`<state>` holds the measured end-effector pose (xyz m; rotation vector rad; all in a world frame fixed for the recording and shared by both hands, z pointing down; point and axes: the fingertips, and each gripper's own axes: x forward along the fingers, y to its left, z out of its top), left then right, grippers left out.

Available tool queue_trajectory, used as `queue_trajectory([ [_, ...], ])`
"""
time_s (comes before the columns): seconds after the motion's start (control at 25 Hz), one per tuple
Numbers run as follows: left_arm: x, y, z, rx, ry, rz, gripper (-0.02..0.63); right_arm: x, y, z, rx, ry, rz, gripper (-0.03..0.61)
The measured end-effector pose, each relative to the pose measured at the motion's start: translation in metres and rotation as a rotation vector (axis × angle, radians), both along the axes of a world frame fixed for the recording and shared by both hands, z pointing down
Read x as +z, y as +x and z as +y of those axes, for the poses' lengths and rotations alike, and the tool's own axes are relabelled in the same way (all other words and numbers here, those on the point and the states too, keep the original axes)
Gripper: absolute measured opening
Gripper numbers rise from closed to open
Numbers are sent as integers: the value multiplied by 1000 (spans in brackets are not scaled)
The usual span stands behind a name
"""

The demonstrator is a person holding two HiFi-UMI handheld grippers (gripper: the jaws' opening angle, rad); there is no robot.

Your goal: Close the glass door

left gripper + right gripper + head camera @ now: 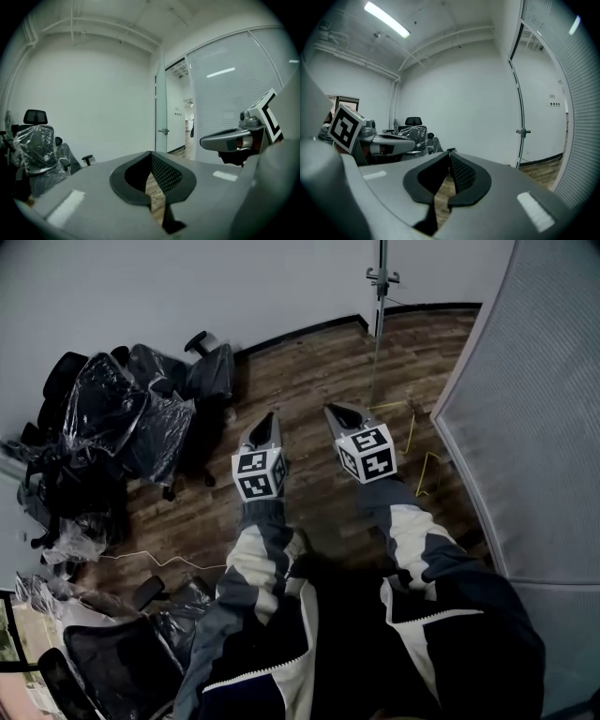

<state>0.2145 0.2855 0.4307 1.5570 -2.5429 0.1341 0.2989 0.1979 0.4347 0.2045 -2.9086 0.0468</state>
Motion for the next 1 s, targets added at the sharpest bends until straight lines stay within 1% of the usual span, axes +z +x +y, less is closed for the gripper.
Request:
queue_trajectory([
  [0.12,7,-30,-14,31,22,12,2,9,-25,-12,24,3,21,13],
  [0.24,16,-85,-14,27,35,48,2,17,-61,-21,59,-2,42,12],
  [0.36,17,-125,-20,51,30,28,2,19,-95,-29,97,16,73,14],
  [0.52,16,-173,-32,86,47,11,2,13,-139,-40,135,55,91,14],
  [0.64,25,-194,-44,151,59,50,2,10,-170,-45,167,66,92,14],
  [0.72,34,-205,-47,175,57,72,2,12,-187,-46,182,62,97,14],
  [0.88,41,-237,-54,179,53,95,2,15,-212,-58,199,66,107,14],
  [1.0,34,-259,-67,171,50,76,2,11,-231,-76,208,53,93,14],
])
